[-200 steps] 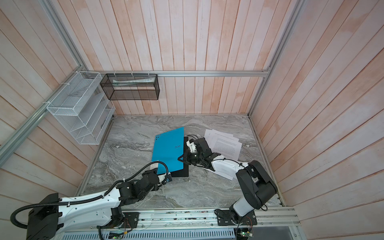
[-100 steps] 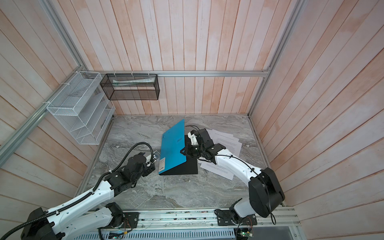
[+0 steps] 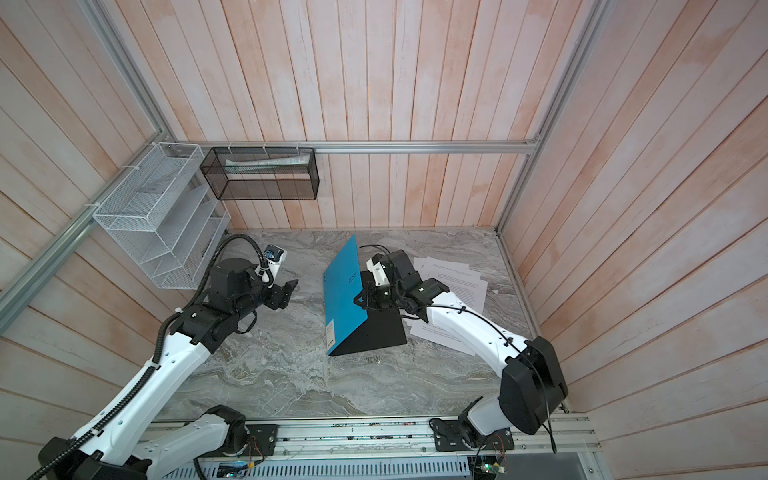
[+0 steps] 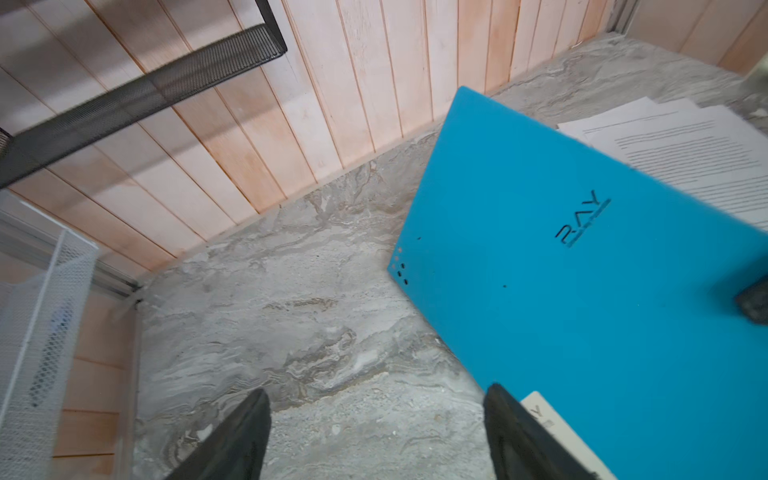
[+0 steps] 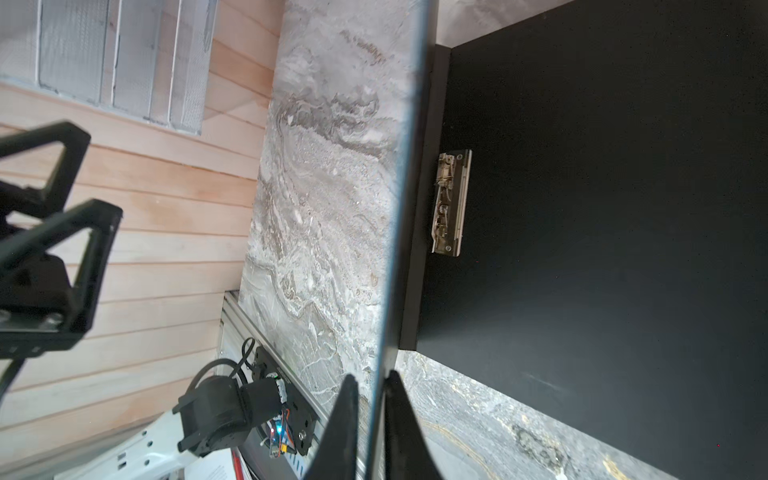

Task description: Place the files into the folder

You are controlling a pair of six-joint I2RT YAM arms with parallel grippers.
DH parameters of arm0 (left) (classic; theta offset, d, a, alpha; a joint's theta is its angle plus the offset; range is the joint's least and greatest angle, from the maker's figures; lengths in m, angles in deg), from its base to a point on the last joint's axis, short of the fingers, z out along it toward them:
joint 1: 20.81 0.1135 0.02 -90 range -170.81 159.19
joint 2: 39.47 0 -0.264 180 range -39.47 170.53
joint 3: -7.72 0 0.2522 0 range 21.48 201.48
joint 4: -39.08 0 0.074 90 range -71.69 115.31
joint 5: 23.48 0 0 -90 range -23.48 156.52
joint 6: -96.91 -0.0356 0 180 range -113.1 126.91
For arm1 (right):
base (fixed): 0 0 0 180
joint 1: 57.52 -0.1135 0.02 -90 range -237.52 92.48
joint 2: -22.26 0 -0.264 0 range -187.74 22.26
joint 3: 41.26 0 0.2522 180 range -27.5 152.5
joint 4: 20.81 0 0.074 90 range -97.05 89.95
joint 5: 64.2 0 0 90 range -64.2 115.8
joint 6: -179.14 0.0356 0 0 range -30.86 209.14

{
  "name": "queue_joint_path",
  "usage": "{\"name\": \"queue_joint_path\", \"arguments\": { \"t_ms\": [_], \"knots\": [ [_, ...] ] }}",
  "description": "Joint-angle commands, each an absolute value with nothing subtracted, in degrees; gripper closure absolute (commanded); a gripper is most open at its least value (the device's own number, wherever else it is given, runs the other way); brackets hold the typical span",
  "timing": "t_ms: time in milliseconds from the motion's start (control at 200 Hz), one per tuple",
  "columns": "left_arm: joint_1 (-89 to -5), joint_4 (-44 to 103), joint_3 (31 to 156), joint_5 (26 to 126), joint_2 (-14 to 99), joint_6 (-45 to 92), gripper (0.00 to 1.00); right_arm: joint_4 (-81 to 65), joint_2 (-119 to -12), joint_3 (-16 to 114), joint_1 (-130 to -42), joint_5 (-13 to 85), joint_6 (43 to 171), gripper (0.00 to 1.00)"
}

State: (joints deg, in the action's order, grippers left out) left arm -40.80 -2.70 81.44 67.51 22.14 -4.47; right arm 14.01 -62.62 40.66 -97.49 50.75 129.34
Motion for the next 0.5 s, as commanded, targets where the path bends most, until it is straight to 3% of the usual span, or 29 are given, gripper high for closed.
{"name": "queue_joint_path", "arguments": {
  "t_ms": [0,195,495],
  "knots": [
    [-38.10,-8.76,84.14,77.61,24.54,2.53,0.16,12.50,-64.66,43.57,-99.95,52.53,128.82,0.81],
    [-29.50,-10.67,85.82,90.61,27.67,7.82,0.04,10.02,-66.82,45.00,-102.26,52.60,129.72,0.75],
    [-18.03,-16.44,90.11,111.28,31.67,12.15,0.01,7.98,-68.68,49.30,-106.57,53.68,130.51,0.66]
  ]
}}
